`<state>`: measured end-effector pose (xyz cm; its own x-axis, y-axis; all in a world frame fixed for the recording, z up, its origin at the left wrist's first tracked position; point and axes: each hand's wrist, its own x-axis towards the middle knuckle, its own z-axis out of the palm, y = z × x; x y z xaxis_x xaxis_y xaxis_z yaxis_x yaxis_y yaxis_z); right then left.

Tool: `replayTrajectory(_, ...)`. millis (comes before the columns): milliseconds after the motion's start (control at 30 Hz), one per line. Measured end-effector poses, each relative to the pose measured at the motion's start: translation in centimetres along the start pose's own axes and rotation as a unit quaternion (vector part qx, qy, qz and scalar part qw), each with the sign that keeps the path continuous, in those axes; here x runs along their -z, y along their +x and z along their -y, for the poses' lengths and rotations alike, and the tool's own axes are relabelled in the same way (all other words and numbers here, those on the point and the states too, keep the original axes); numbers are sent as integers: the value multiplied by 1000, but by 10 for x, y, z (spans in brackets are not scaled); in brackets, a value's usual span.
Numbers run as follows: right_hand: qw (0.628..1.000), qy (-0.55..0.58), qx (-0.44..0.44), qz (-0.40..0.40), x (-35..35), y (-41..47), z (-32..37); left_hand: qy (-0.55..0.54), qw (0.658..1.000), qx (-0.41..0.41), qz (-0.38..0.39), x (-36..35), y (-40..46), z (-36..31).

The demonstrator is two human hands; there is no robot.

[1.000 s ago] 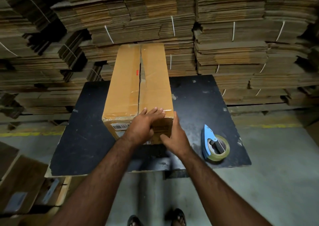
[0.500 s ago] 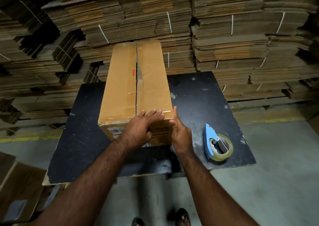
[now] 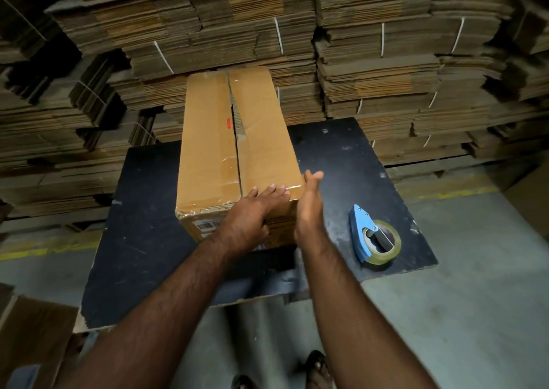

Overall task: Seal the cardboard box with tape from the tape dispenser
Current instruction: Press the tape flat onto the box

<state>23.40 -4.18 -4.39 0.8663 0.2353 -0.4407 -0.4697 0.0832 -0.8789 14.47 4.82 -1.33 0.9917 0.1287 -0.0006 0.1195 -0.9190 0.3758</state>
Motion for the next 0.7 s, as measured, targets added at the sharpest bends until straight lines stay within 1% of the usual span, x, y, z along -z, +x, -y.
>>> replayTrajectory(67,999,16,-29,5,3,12,11,-16,1000,-12,11,6,-1,-3)
replayTrajectory(133,1000,2,-26,14,5,9,16,-43,999,-16,1,15,-7,-4)
replayTrajectory(167,999,-30,-12,13,5,4,19,-62,998,-6,-32,20,-13,-1)
replayTrajectory(200,996,-82,12,11,6,-1,20,-77,993,14,-90,24,-20,5)
replayTrajectory(233,988,-146,50,8,9,-6,21,-89,982,48,-159,28,-28,14)
replayTrajectory(267,973,-207,98,11,13,-10,21,-96,965,101,-223,32,-37,25)
replayTrajectory(300,957,-253,143,24,15,-13,21,-102,944,165,-267,34,-45,37)
replayTrajectory(333,942,-288,171,40,18,-14,20,-111,925,229,-283,36,-52,50)
replayTrajectory(367,933,-310,177,53,19,-17,20,-124,912,281,-273,38,-60,61)
replayTrajectory(400,928,-325,172,61,19,-18,20,-151,903,318,-246,38,-66,70)
replayTrajectory(433,924,-338,164,68,20,-21,22,-194,896,334,-221,35,-71,78)
replayTrajectory(500,913,-365,162,82,22,-25,23,-308,870,339,-184,31,-81,83)
replayTrajectory(567,906,-384,159,85,26,-29,24,-382,843,335,-177,32,-88,82)
replayTrajectory(633,905,-385,159,87,32,-32,24,-414,835,321,-170,33,-93,80)
replayTrajectory(700,904,-386,159,90,44,-37,23,-426,834,313,-158,30,-99,71)
